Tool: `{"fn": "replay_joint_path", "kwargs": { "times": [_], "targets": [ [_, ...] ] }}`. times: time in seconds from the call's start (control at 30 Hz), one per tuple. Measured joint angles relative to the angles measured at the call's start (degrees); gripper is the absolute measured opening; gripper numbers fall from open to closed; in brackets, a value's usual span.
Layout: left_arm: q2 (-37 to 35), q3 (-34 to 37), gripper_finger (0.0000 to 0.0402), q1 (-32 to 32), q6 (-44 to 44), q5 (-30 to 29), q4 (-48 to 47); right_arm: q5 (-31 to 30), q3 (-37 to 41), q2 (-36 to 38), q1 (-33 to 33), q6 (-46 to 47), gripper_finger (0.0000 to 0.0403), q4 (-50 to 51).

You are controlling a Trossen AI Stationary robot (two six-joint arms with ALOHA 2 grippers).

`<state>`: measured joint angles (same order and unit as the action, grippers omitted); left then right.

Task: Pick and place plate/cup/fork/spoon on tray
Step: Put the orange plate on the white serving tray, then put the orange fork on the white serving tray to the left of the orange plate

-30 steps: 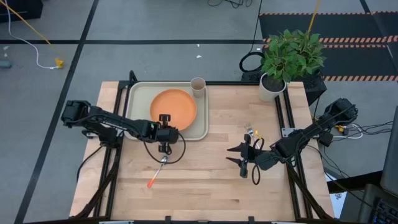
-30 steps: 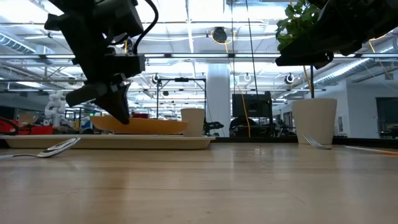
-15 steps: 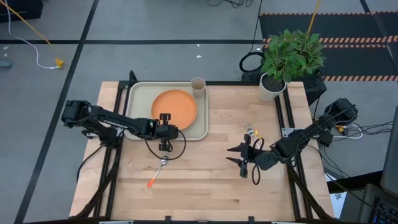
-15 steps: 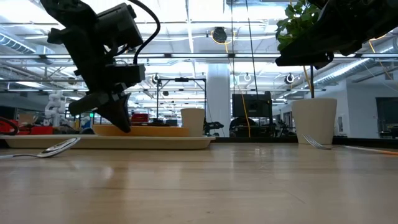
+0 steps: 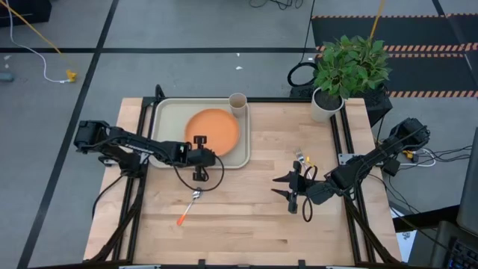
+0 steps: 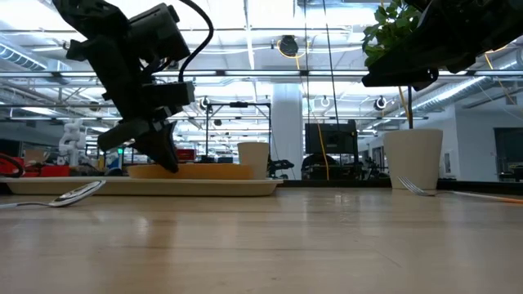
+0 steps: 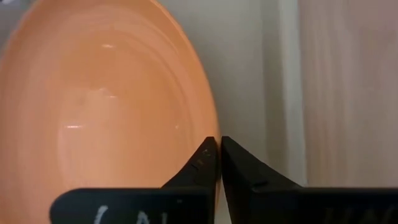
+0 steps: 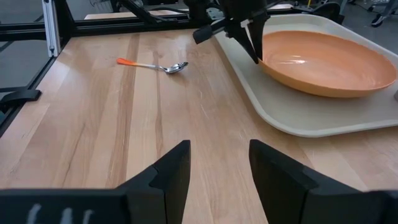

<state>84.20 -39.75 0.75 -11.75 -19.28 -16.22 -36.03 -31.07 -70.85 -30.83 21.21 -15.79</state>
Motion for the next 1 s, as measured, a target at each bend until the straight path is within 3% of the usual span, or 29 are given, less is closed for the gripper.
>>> {"fn": "replay_joint_path", "kwargs": {
  "times": [0.3,0.63,1.0],
  "targets": [
    [0.0,0.0,0.0048,0.02,1.2,0.53,0.71,0.04,0.0,0.0,0.0,0.0,0.0157,0.0],
    [0.0,0.0,0.0051,0.02,4.01,0.65,0.82,-0.7,0.0,0.0,-0.02,0.0,0.0157,0.48],
    [0.0,-0.07,0.0051,1.17,5.92,1.26,1.52,-3.23,0.0,0.02,0.75,9.83,0.0157,12.62]
  ]
}}
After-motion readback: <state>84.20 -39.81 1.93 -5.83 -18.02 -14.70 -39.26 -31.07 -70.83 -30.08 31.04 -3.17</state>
